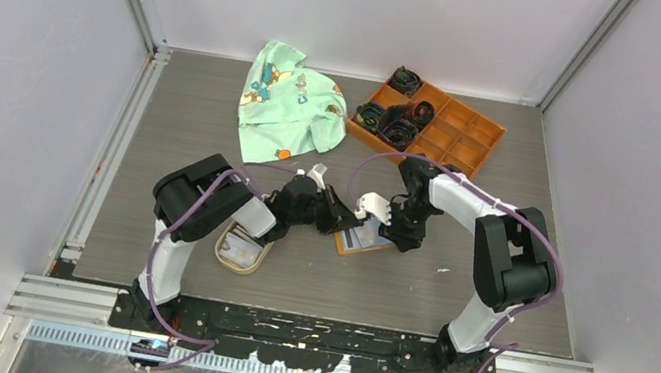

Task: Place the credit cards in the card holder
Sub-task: Insert the credit card into the card holder.

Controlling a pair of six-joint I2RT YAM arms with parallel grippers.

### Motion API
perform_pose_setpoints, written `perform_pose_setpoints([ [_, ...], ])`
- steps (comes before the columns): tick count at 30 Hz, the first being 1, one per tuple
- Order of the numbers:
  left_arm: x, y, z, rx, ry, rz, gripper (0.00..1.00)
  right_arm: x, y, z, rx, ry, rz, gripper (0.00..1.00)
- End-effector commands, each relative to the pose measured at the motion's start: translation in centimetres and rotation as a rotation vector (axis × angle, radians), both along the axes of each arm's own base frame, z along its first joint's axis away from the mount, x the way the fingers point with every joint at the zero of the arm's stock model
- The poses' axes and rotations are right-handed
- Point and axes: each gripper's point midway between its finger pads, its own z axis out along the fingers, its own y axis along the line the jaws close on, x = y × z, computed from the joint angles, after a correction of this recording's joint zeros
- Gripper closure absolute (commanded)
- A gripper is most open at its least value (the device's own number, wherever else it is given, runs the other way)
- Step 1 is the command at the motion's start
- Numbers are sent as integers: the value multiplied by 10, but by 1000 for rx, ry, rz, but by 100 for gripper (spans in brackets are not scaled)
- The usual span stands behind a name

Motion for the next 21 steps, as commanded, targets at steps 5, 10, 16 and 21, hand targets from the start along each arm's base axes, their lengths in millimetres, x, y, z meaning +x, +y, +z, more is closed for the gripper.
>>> perform_pose_setpoints([
  [5, -4, 1, -25, 59, 52, -18, 100, 1, 21, 9, 74, 4, -11, 62],
  [10, -3, 0, -28, 61, 57, -22, 100, 8, 18, 26, 91, -52, -52, 52],
  [16, -3, 1, -31, 61, 62, -22, 98, 10, 11, 55, 135, -89, -113, 44],
  [21, -4, 1, -32, 59, 65, -32, 94, -7, 52, 83, 349, -36, -113, 58],
])
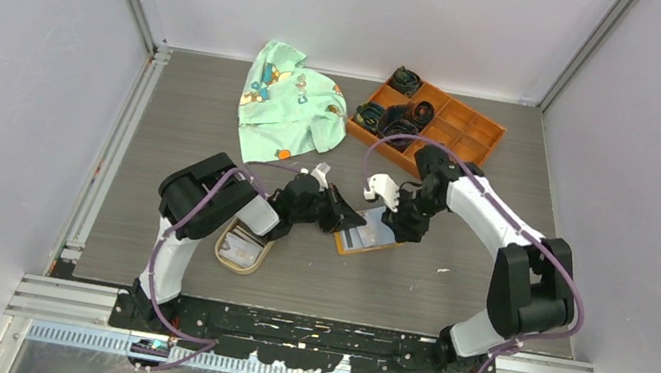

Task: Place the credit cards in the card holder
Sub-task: Insert the credit card into the card holder.

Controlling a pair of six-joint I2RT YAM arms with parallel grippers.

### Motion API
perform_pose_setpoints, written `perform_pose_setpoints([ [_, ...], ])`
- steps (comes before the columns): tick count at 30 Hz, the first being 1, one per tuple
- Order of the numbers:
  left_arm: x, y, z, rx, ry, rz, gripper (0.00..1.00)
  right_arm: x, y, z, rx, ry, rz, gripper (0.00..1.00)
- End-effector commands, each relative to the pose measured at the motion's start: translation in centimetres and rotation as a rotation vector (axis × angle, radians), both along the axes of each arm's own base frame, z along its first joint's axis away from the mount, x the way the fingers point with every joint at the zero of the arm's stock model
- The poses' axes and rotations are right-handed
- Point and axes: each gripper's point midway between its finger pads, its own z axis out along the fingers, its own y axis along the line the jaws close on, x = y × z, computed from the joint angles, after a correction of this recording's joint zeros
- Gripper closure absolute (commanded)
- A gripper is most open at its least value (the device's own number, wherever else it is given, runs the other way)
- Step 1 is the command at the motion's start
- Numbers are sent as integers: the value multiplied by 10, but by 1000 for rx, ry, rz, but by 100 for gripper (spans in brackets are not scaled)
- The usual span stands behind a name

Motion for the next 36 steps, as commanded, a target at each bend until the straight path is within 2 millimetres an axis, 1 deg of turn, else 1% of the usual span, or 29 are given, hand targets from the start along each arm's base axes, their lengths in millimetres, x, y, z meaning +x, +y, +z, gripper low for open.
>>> perform_pose_setpoints([
  [1, -7, 8, -30, 75, 59, -10, 94, -14, 56, 42, 260, 7, 33, 73],
  [2, -7, 9, -30, 76, 60, -9, 93, -19, 70, 42, 288, 10, 53, 90],
  [3, -7, 9, -30, 74, 60, -10, 92, -20, 85, 41, 305, 0, 51, 98],
  [6, -6, 8, -29, 68, 57, -11, 90, -8, 115, 33, 287, -109, -12, 99],
  [8, -6, 10, -30, 69, 58, -9, 88, 0, 126, 30, 277, -153, -57, 99],
  [9, -6, 10, -30, 68, 57, -8, 87, 3, 128, 26, 261, -164, -75, 99],
  [11, -6, 11, -30, 69, 59, -8, 86, 4, 128, 15, 221, -186, -74, 99],
  [14, -6, 10, -30, 65, 60, -11, 86, 3, 126, 3, 193, -210, -57, 99],
  [21, -6, 7, -31, 52, 67, -19, 84, 0, 121, -15, 131, -221, -17, 99],
  [30, -6, 6, -29, 45, 65, -27, 84, 3, 109, -28, 62, -235, -12, 99],
  [36, -6, 6, -29, 44, 65, -27, 83, 6, 98, -27, 28, -247, -10, 99],
])
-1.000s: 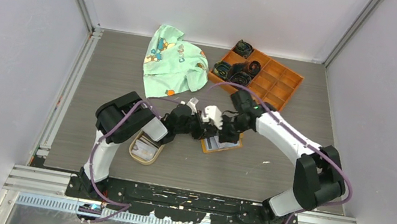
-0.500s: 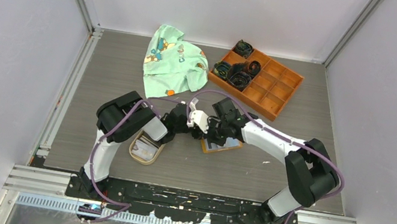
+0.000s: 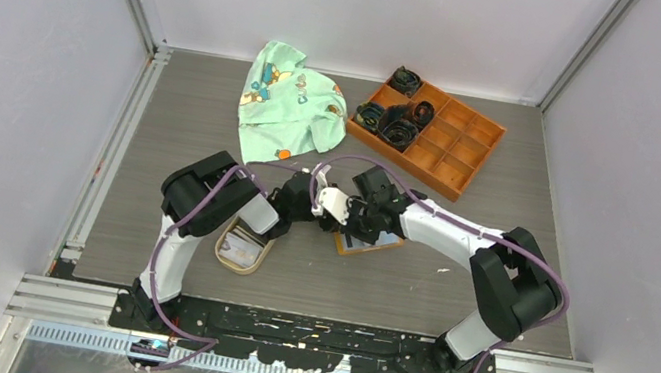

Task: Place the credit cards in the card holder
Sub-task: Insert the credit card into the card holder.

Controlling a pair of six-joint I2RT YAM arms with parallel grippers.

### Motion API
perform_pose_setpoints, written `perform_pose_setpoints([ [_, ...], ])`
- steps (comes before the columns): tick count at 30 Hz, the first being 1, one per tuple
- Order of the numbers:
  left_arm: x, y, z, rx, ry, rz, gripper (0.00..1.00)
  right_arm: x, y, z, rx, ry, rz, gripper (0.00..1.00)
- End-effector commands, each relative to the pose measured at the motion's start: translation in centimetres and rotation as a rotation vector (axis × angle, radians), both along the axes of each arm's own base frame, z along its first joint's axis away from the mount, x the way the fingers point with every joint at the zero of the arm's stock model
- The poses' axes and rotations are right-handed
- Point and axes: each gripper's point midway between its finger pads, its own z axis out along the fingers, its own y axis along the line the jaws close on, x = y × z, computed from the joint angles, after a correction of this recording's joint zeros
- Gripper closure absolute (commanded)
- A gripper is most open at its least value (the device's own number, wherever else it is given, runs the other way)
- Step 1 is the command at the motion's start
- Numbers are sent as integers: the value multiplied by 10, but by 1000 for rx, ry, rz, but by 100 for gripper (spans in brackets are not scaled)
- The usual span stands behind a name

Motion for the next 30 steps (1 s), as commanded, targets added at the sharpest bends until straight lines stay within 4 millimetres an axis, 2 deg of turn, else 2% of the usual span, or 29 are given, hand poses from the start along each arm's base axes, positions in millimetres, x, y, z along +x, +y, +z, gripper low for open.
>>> perform_pose_setpoints([
  [1, -6, 7, -33, 92, 46, 1, 83, 8, -8, 1, -38, -38, 2, 99],
  [9, -6, 7, -33, 91, 47, -1, 82, 19, -27, 2, -49, -23, -63, 99],
  [17, -5, 6, -31, 88, 42, -2, 80, 30, -38, 3, -70, -38, -111, 99],
  [23, -4, 6, -28, 87, 35, -5, 79, 34, -37, 8, -31, -26, -158, 99],
  [30, 0, 7, -15, 101, 0, -11, 72, 35, -36, 13, 25, 3, -186, 99],
])
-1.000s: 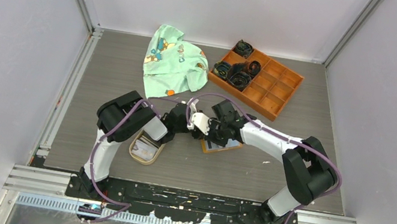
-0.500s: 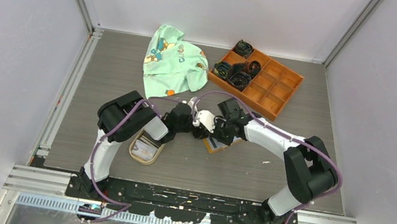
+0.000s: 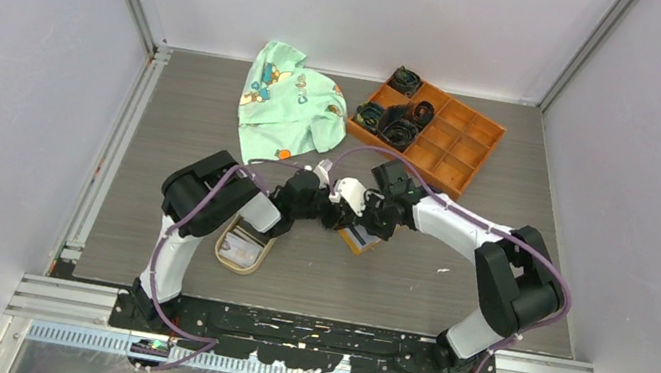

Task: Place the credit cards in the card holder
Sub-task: Insert the credit card into the card holder.

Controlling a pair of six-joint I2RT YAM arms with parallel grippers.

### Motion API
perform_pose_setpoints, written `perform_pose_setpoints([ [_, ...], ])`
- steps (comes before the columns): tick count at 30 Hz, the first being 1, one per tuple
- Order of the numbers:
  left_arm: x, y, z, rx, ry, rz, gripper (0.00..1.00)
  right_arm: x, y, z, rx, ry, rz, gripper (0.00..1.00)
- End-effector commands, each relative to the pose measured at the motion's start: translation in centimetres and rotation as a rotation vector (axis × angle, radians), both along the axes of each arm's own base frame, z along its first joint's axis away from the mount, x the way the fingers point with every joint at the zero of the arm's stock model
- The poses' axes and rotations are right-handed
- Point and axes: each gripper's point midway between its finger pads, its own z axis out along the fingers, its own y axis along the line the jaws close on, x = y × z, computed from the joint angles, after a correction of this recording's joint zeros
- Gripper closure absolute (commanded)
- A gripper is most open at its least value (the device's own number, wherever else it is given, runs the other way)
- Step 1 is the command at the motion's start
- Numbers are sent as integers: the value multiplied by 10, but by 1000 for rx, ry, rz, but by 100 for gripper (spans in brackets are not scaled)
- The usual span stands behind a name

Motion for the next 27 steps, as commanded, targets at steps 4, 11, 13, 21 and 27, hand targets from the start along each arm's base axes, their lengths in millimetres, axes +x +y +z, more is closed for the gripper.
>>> perform_pose_setpoints([
  [4, -6, 12, -17, 119, 13, -12, 71, 22, 3, 14, 40, -50, -76, 99],
  [11, -7, 17, -16, 127, 14, -9, 70, 9, 19, 20, 128, 25, -50, 99],
  [13, -6, 18, -14, 128, 10, -9, 70, 6, 21, 19, 134, 40, -38, 99],
  [21, -8, 21, -11, 153, 4, -30, 70, 12, 22, 14, 125, 51, -76, 98],
  [27, -8, 17, -19, 154, 30, -47, 73, 18, 19, 13, 100, 36, -104, 99],
])
